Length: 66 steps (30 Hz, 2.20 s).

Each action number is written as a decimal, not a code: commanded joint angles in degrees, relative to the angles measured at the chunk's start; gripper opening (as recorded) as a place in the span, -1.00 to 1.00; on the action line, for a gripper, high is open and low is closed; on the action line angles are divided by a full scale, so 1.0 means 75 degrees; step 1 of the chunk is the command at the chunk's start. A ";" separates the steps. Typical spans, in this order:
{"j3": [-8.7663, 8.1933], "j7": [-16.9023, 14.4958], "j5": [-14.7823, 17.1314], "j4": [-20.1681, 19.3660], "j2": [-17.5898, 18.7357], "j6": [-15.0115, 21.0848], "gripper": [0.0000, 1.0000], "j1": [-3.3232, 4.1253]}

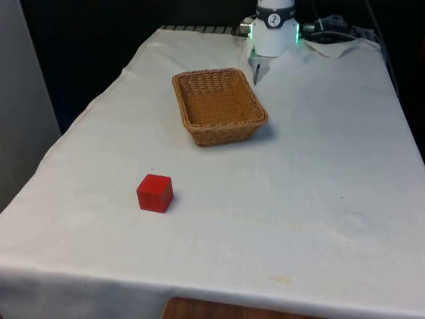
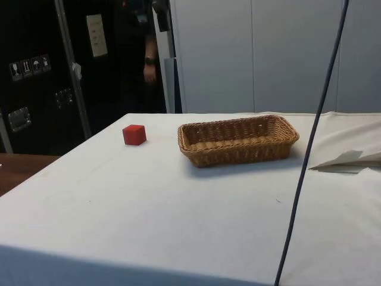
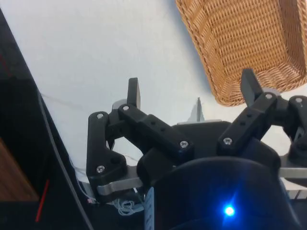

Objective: Pick up the cube and place it into the basket.

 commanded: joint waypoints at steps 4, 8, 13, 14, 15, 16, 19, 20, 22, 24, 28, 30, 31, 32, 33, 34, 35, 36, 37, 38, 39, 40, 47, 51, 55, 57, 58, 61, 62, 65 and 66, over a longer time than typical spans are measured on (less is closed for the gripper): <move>0.0000 0.0000 0.0000 0.0290 0.0252 -0.0023 1.00 0.0000; -0.0008 -0.0015 0.0008 0.0695 0.0588 -0.0038 1.00 -0.0015; -0.0031 -0.0061 0.0008 0.1039 0.0879 -0.0053 1.00 -0.0046; -0.0053 -0.0099 0.0000 0.1192 0.1016 -0.0053 1.00 -0.0069; -0.0053 -0.0099 0.0000 0.1192 0.1016 -0.0053 1.00 -0.0069; -0.0076 -0.0160 -0.0023 0.1329 0.1146 -0.0046 1.00 -0.0084; -0.0115 -0.0267 -0.0061 0.1513 0.1314 -0.0023 1.00 -0.0092; -0.0115 -0.0252 -0.0008 0.1467 0.1276 0.0015 1.00 -0.0092; -0.0145 -0.0359 -0.0107 0.1658 0.1467 -0.0008 1.00 -0.0092; -0.0160 -0.0413 -0.0145 0.1742 0.1558 0.0008 1.00 -0.0099; -0.0176 -0.0512 -0.0229 0.1895 0.1727 0.0038 1.00 -0.0099; -0.0183 -0.0565 -0.0275 0.1963 0.1811 0.0053 1.00 -0.0099; -0.0191 -0.0588 -0.0298 0.2002 0.1856 0.0061 1.00 -0.0099; -0.0191 -0.0611 -0.0321 0.2040 0.1895 0.0069 1.00 -0.0099; -0.0199 -0.0642 -0.0344 0.2078 0.1940 0.0076 1.00 -0.0099; -0.0191 -0.0596 -0.0283 0.2017 0.1864 0.0053 1.00 -0.0099; -0.0206 -0.0665 -0.0367 0.2124 0.1994 0.0092 1.00 -0.0099; -0.0214 -0.0710 -0.0428 0.2208 0.2086 0.0115 1.00 -0.0099; -0.0214 -0.0726 -0.0451 0.2246 0.2139 0.0130 1.00 -0.0107; -0.0222 -0.0741 -0.0474 0.2292 0.2185 0.0153 1.00 -0.0107; -0.0229 -0.0764 -0.0489 0.2338 0.2238 0.0176 1.00 -0.0107; -0.0237 -0.0779 -0.0504 0.2376 0.2284 0.0199 1.00 -0.0107; -0.0260 -0.0695 -0.0703 0.2689 0.2697 0.0428 1.00 -0.0092; -0.0290 -0.0672 -0.0802 0.2865 0.2941 0.0634 1.00 -0.0099; -0.0298 -0.0642 -0.0817 0.2895 0.3002 0.0733 1.00 -0.0092; -0.0306 -0.0626 -0.0840 0.2903 0.3040 0.0833 1.00 -0.0092; -0.0306 -0.0604 -0.0863 0.2895 0.3063 0.0924 1.00 -0.0099; -0.0313 -0.0596 -0.0886 0.2903 0.3109 0.1024 1.00 -0.0099; -0.0298 -0.0634 -0.0856 0.2888 0.3102 0.0993 1.00 -0.0107; -0.0336 -0.0581 -0.0901 0.2880 0.3186 0.1192 1.00 -0.0092; -0.0336 -0.0581 -0.0901 0.2880 0.3201 0.1215 1.00 -0.0092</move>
